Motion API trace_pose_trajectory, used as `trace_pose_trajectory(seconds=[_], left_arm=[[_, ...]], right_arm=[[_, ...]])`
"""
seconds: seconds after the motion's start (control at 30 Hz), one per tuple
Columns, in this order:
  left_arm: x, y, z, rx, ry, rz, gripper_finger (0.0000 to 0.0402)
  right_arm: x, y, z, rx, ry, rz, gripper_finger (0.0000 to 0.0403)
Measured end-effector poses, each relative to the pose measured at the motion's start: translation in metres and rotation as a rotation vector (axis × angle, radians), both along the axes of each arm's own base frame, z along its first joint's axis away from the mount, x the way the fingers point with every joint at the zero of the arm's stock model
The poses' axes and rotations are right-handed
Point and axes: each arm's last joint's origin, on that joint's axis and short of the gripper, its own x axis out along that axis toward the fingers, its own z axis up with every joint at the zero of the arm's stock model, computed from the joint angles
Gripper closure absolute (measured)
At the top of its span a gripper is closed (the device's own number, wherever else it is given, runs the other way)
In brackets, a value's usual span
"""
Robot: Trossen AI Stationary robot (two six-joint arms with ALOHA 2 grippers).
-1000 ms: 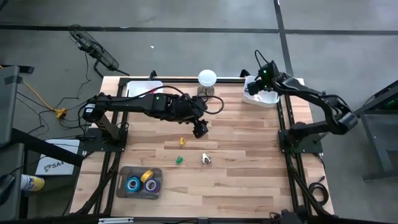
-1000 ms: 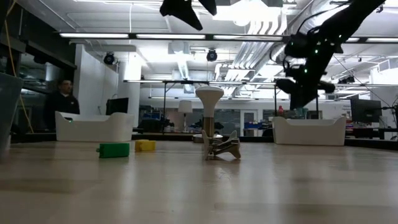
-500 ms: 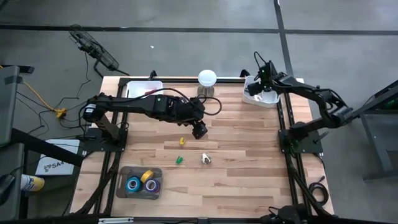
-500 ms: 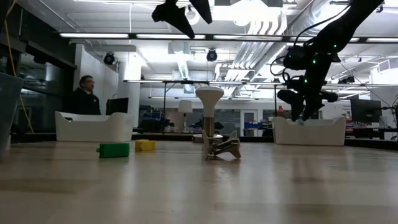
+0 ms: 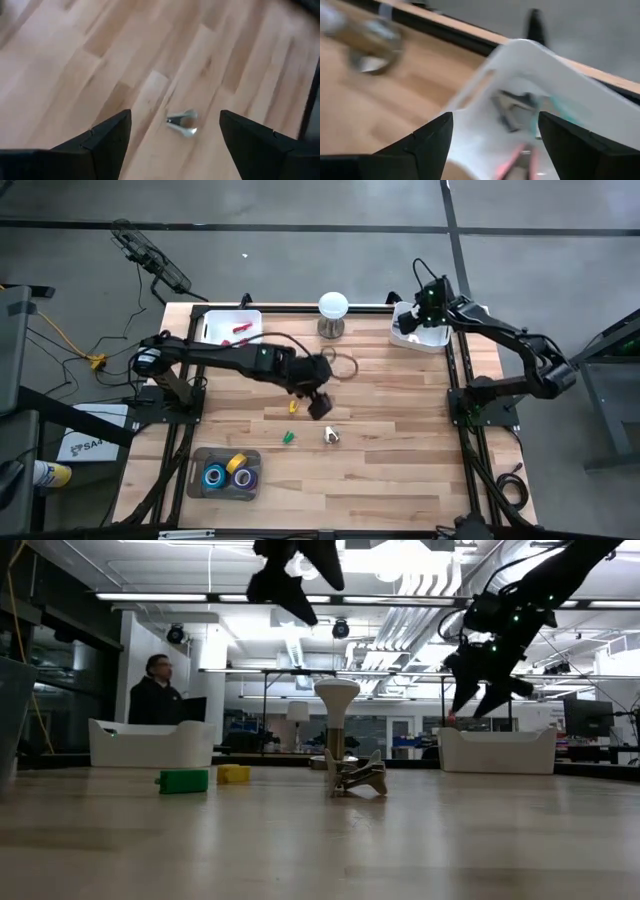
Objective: Pick and place Stapler, Stapler remover, tape
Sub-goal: Put the gray staple remover into the right white bin
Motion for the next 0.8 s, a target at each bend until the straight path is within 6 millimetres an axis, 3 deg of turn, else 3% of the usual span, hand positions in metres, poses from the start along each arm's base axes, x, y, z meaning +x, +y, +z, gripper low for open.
trace_pose_trajectory(seconds=[0.23, 0.37, 0.53, 0.8], left_arm=[[0.000, -0.012, -0.047, 0.318, 0.033, -0.464, 0.0104], [-0.002, -0.011, -0.076, 0.427, 0.041, -0.616, 0.0104], [-0.001, -0.011, -0.096, 0.579, -0.024, -0.761, 0.0104], [0.018, -0.014, -0.129, 0.693, -0.066, -0.942, 0.0113]], right_arm=[[0.005, 0.020, 0.022, 0.005, -0.182, 0.213, 0.0117], [0.006, 0.034, 0.035, -0.017, -0.234, 0.304, 0.0117], [0.003, 0.052, 0.048, -0.062, -0.250, 0.361, 0.0117], [-0.002, 0.075, 0.059, -0.069, -0.262, 0.417, 0.0116]])
